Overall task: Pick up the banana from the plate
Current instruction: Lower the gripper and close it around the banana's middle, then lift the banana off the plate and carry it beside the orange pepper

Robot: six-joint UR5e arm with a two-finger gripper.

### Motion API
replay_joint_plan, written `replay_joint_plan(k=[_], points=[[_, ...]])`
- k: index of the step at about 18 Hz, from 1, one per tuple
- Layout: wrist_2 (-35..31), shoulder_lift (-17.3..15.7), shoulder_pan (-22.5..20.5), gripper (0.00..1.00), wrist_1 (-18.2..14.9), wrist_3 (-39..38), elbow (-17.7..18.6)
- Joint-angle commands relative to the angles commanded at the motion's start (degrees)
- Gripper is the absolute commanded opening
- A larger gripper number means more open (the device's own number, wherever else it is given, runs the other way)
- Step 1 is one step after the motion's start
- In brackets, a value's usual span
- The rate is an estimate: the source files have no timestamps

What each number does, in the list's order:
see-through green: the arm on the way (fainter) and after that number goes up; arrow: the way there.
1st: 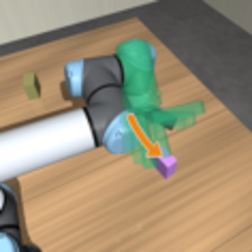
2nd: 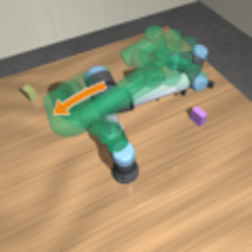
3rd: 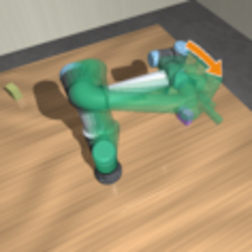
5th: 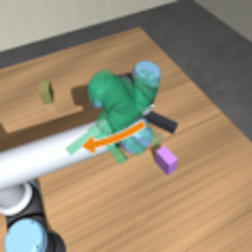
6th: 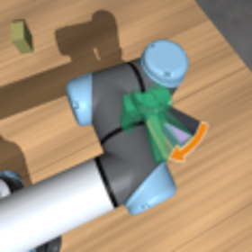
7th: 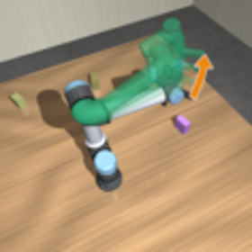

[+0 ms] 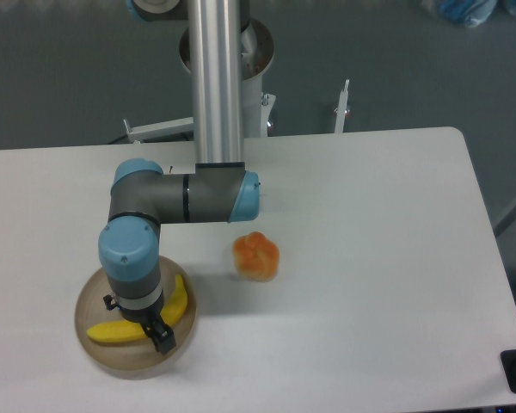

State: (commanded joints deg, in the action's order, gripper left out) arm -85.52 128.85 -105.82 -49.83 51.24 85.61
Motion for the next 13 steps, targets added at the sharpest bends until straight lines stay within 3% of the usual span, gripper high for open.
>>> replay_joint_plan(k=[2,4,10,13], points=[[0.0,-0.17,0.0,0.29,0.0,-0.18,-0.26],[0.09,-0.79,0.0,0.16,0.0,-0.26,-0.53],[0.44,-5.0,-0.7,0.12,-0.88,0.17,-0.79],[1.4,-8.6,-4.3,0.13,-3.68,0.61,-1.14]])
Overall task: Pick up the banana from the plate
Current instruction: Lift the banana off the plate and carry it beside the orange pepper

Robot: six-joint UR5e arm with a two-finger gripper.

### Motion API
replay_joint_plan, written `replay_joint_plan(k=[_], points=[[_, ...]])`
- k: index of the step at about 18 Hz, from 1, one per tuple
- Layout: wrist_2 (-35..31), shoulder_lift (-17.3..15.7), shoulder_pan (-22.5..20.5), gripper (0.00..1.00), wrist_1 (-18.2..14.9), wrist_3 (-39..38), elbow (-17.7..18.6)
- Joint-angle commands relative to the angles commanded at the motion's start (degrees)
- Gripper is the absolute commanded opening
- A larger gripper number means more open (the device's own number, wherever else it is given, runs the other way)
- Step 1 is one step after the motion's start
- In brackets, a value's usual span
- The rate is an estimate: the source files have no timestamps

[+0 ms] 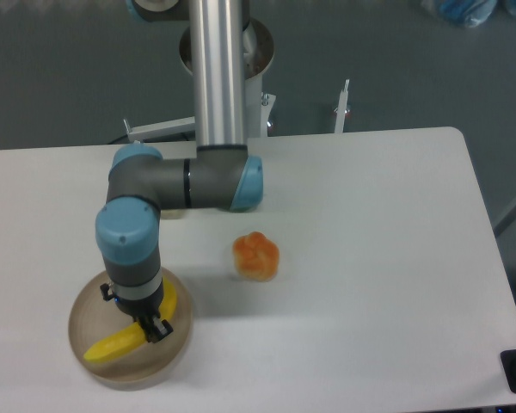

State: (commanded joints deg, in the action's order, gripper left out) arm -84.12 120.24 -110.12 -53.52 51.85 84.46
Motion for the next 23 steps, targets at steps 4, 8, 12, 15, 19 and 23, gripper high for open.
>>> replay_joint_plan(k=[4,8,12,15,19,23], points=[[0.62,-2.81,-4.74,0.13,-4.56,0.53,-1.4],[0.62,-3.26,-12.12,0.12,-15.28,6.13,-6.85],[0.53,-3.26,-20.21,0.13,-17.32,15.53,-6.86],[0.1,-2.39,-25.05,0.13,-17.41,23.19,-6.86],[-1.05,-1.77,-26.47,0.12,-16.36,26.27,-6.24],[-1.49,0.95,-26.73,0.12,-15.83,29.09,-8.08]])
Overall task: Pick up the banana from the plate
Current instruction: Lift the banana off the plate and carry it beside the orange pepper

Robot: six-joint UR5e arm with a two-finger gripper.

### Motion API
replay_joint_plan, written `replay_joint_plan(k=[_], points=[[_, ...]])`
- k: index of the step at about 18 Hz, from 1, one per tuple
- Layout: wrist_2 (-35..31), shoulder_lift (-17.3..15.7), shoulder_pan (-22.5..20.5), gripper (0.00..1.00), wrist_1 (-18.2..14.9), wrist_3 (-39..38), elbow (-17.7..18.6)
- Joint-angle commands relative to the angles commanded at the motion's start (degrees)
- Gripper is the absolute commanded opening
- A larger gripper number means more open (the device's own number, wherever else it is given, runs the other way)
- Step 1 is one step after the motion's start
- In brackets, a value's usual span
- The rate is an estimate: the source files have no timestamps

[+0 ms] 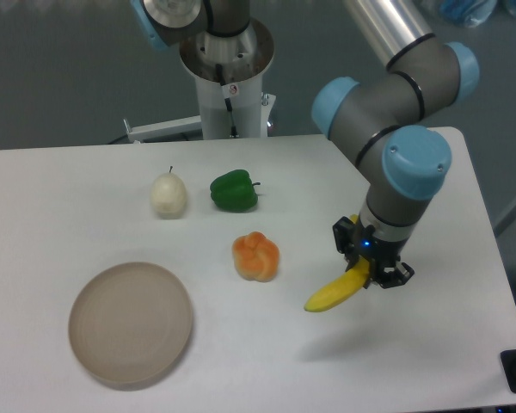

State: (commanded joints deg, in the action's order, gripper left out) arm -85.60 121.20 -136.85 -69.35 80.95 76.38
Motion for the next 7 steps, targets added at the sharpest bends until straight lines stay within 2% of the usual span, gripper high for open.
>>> replay_joint_plan(k=[2,7], points=[[-2.01,0.62,0.0,0.12,-0.96,0.18,-1.93],[-2.9,0.79,0.0,0.11,-0.7,2.73,-1.76]])
